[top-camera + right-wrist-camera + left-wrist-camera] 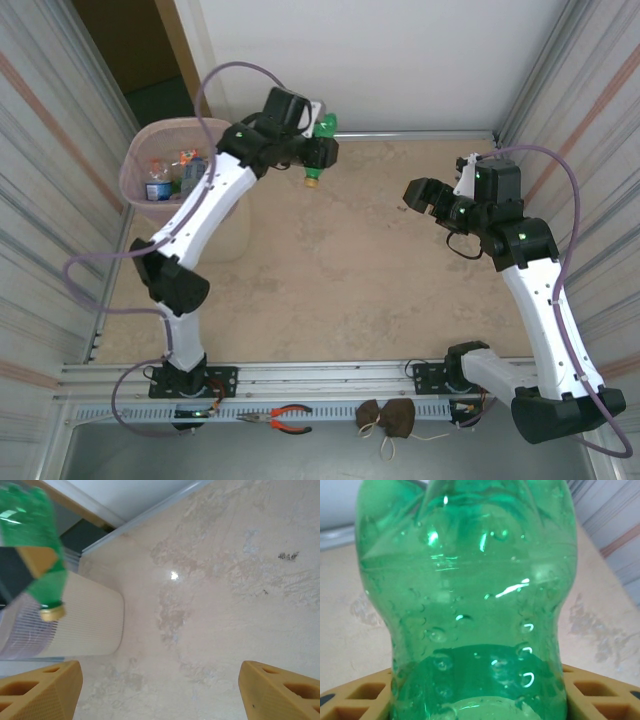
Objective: Put the plastic bottles in the bin
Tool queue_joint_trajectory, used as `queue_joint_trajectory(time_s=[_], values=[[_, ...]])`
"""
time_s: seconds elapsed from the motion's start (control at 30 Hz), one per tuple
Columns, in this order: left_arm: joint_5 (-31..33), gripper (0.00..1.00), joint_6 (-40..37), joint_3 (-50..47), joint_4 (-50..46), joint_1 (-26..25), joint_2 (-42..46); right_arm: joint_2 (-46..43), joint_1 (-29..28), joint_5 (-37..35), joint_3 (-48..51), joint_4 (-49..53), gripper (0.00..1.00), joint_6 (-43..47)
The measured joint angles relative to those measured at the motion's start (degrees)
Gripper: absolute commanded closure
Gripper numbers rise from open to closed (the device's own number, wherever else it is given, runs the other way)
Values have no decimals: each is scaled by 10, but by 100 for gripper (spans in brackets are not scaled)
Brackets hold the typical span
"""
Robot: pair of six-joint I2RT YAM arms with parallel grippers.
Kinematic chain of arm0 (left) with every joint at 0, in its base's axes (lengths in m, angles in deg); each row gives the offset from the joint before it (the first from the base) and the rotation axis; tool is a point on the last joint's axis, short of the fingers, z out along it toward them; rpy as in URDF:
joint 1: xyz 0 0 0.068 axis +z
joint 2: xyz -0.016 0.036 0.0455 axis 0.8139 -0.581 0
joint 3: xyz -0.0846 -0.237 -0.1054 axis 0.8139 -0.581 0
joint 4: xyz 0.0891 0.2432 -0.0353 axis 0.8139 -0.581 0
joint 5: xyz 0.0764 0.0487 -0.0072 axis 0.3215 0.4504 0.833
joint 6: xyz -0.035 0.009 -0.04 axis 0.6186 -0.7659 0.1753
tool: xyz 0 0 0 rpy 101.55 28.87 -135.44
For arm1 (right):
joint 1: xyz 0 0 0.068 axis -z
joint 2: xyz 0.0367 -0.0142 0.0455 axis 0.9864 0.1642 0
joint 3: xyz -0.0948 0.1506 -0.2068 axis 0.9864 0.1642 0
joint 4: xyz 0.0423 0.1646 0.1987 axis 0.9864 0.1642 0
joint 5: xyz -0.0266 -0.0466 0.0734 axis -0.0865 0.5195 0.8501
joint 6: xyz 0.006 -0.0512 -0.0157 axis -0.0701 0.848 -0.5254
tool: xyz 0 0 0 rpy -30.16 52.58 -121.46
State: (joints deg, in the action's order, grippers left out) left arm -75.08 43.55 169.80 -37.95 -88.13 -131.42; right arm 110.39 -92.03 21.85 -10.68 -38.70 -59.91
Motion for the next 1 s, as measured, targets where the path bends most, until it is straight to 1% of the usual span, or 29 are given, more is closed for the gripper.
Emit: queue_joint_trajectory(time_s=[0.07,0.2,0.3,0.43,0.5,0.67,0.83,1.0], values=[[12,41,13,1,2,8,33,0,0,2,0,0,20,0],[47,43,48,0,4,36,94,0,0,5,0,-3,20,0],[83,45,86,-18,6,75,146,0,0,7,0,-9,20,-1],[142,46,147,-61,7,139,212,1,0,14,1,-18,20,-2],[158,47,182,-83,6,173,234,4,0,16,1,-21,20,-4],[169,49,301,-129,5,261,251,19,-2,19,2,-27,20,-5],[162,52,439,-167,3,306,247,29,-9,19,2,-34,20,-5],[152,54,575,-192,7,334,229,30,-13,19,10,-38,20,-6]])
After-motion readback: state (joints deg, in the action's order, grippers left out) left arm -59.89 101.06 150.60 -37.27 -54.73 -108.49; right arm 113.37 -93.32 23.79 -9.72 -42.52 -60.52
